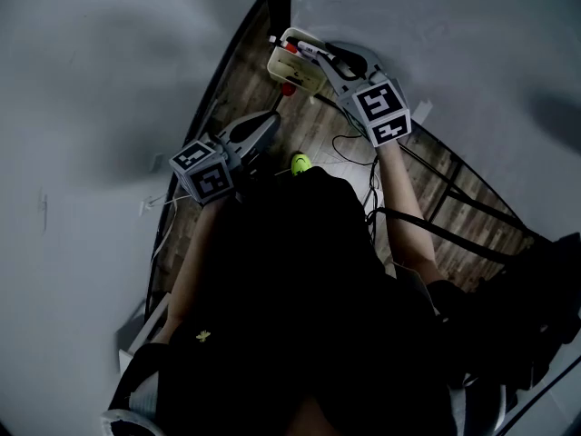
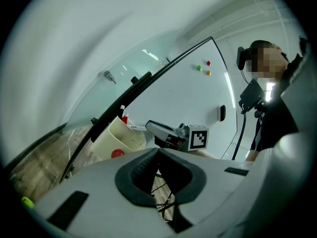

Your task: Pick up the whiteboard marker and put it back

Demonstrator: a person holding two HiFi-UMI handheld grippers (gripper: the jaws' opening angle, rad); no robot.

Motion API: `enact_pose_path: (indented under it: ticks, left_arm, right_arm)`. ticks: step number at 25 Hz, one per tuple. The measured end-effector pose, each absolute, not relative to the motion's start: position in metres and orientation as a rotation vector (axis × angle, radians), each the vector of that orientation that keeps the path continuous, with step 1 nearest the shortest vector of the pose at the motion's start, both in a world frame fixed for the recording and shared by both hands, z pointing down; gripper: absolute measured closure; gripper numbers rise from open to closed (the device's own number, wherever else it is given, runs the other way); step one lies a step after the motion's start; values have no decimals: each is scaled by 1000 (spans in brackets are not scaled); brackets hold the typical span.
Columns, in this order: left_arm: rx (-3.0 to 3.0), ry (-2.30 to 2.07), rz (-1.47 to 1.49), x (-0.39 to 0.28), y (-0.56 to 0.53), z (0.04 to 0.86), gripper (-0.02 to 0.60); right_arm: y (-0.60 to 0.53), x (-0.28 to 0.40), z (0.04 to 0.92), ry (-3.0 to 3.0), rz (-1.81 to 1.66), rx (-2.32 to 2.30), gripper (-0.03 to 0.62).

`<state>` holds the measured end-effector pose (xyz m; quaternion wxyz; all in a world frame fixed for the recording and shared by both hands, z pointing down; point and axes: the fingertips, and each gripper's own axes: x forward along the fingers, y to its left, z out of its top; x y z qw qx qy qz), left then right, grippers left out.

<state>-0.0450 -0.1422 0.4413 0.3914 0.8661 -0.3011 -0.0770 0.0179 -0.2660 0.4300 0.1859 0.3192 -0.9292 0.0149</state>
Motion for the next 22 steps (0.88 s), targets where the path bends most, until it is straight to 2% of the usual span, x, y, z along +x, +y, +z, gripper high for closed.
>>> enact_pose_path:
  ticks: [22]
  left_arm:
    - [2192,-733,-149,-35,-148,450,575]
  right_arm:
    - [-268,30,457,-2616,117,924,522]
